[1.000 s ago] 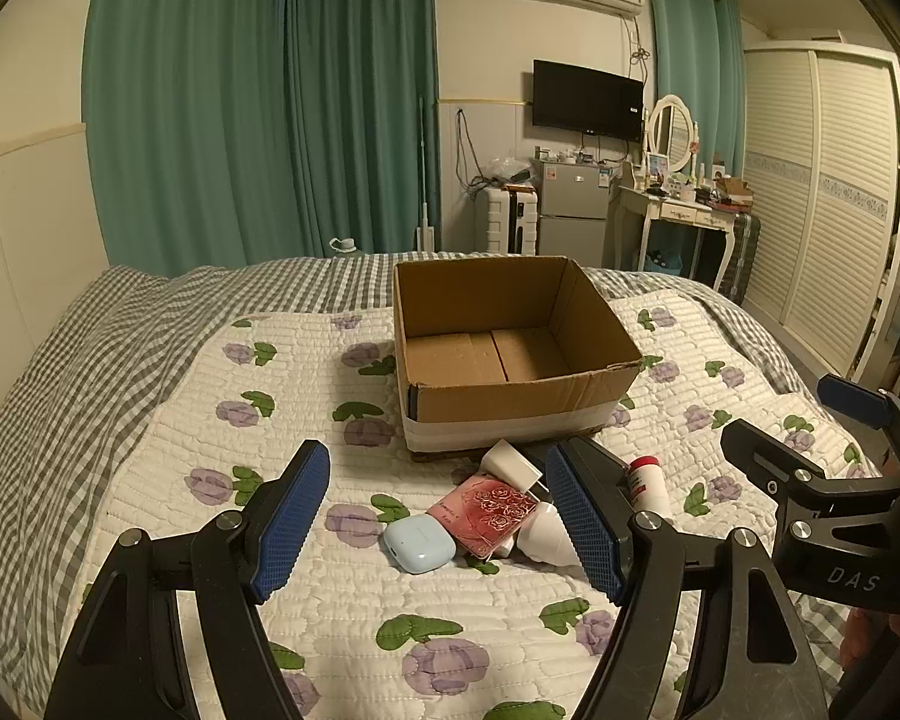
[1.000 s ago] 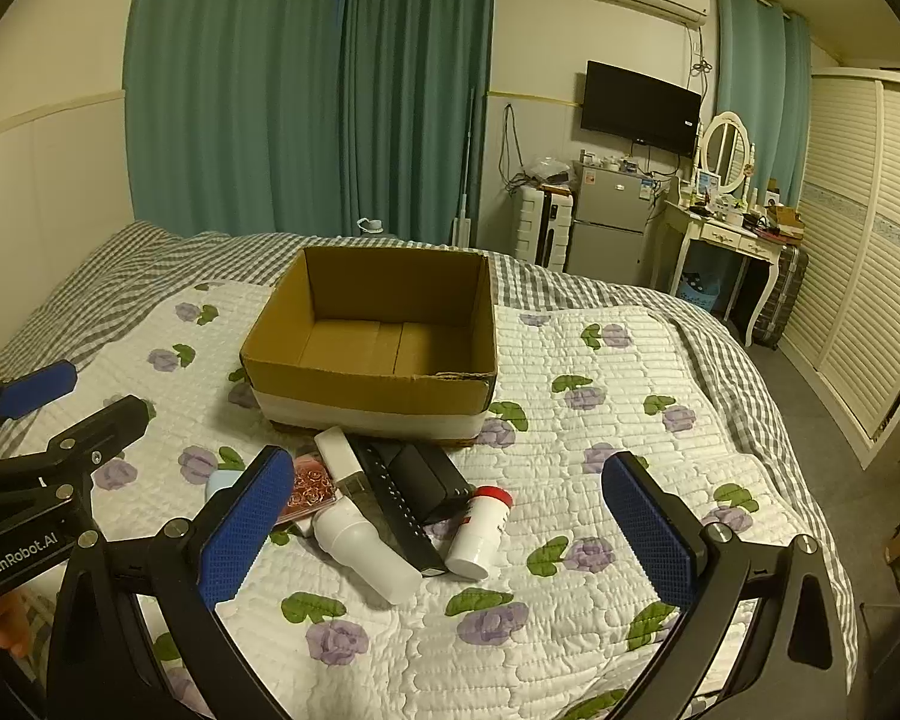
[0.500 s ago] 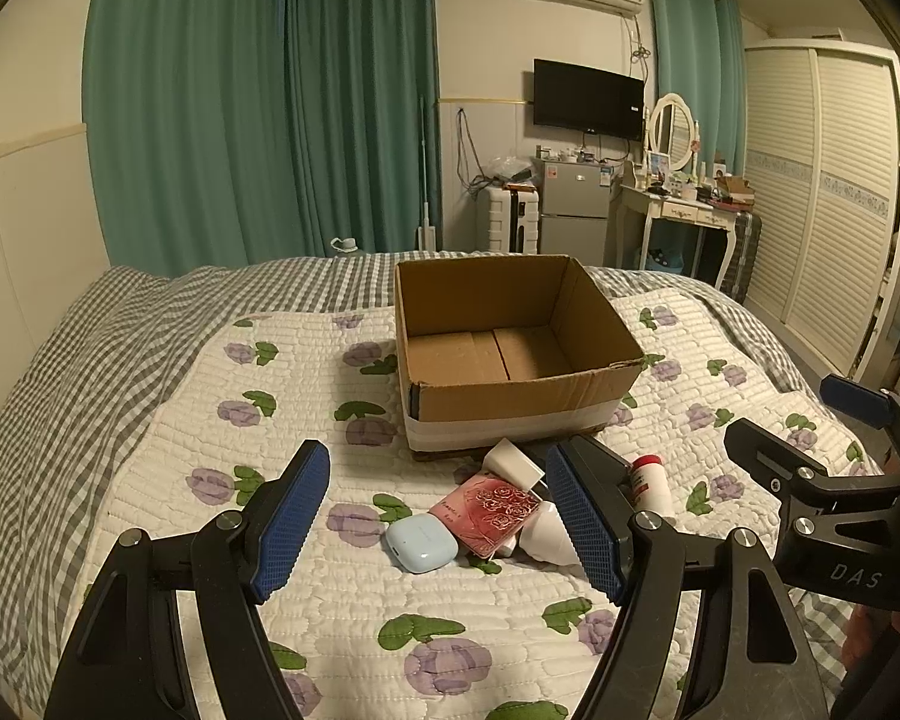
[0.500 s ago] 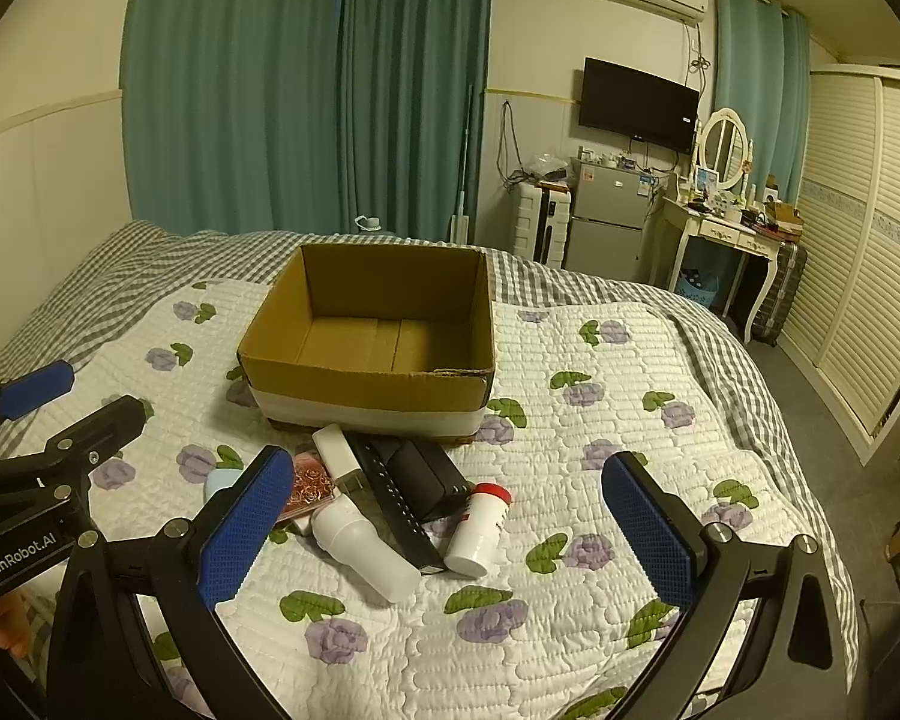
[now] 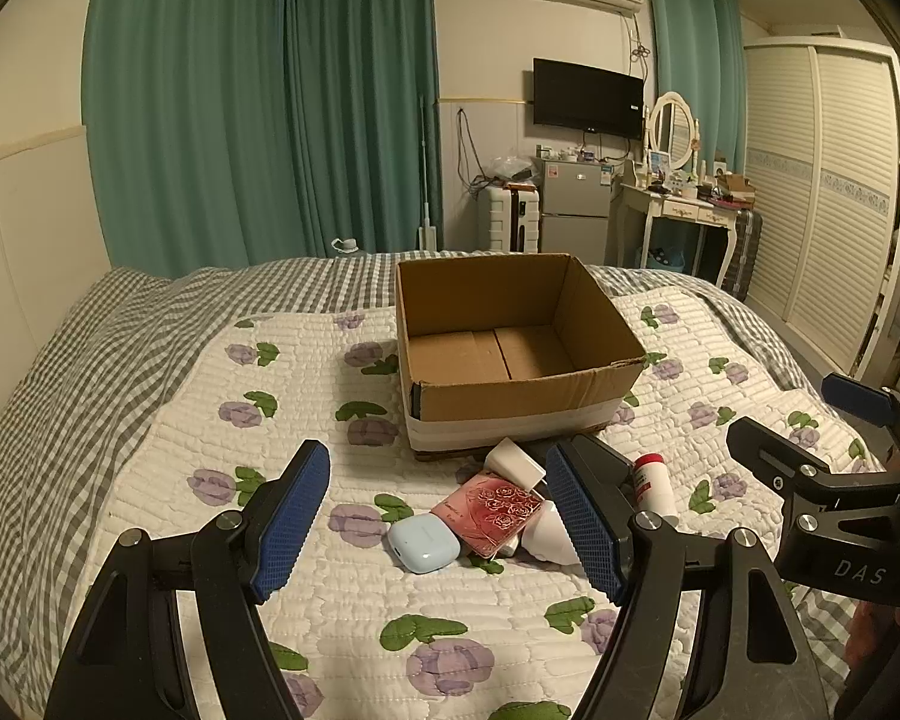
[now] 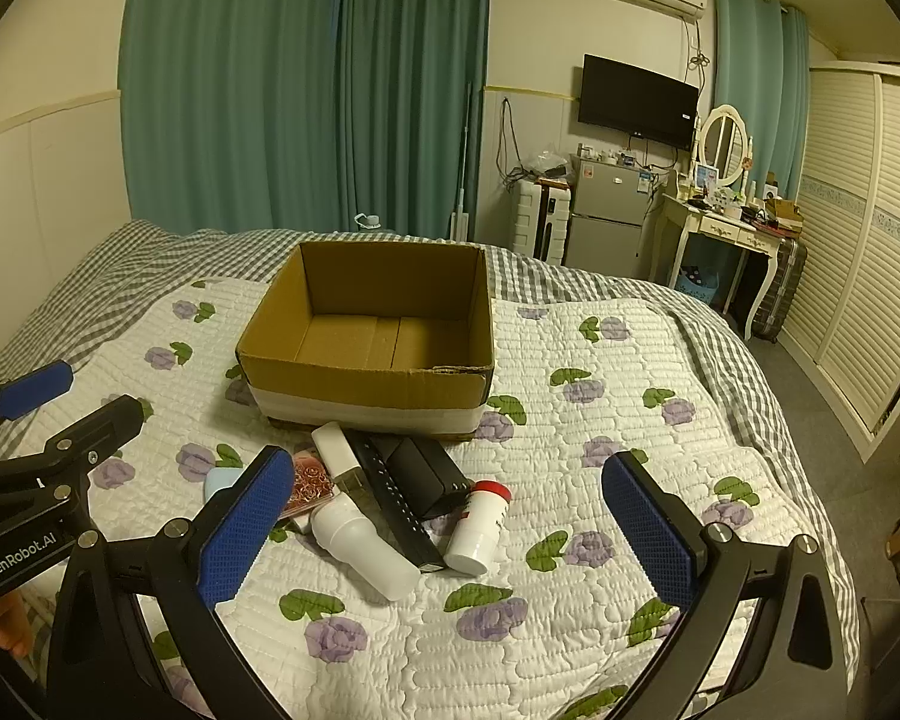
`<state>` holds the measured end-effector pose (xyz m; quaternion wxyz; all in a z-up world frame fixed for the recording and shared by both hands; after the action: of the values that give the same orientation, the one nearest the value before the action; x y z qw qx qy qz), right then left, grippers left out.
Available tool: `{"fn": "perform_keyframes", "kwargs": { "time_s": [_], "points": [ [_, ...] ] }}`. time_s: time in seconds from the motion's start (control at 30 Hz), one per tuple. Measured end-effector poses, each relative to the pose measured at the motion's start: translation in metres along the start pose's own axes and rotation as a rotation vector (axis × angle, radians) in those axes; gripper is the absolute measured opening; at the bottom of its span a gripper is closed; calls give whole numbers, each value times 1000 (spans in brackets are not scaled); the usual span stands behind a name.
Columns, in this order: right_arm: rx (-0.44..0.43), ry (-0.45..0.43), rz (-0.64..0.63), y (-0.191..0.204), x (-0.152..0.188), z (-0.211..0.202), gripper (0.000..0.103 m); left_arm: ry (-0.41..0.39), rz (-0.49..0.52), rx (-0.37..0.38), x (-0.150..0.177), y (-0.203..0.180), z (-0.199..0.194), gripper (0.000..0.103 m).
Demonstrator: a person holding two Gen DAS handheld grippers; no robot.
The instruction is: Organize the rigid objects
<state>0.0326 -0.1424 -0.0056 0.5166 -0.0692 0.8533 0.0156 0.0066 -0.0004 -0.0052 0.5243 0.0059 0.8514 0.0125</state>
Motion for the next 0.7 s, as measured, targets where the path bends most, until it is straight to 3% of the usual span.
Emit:
{"fn": "perform_keyframes", "kwargs": {
  "time_s": [0.7],
  "points": [
    [-2, 3, -2, 1, 5, 1, 103, 0, 3, -2, 0, -1, 0, 78]
  ]
}}
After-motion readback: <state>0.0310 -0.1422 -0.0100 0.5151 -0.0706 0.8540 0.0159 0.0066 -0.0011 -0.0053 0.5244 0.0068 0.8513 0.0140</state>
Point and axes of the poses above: each gripper's, at about its wrist camera, not at the fingertips, and z roughly the way its jaws point, y to its left, x to its underside, the point moved 1 cm from there along z, roughly the way its jaws point, and after that the axes turned 6 degrees about -y, right-handed, at the moved point
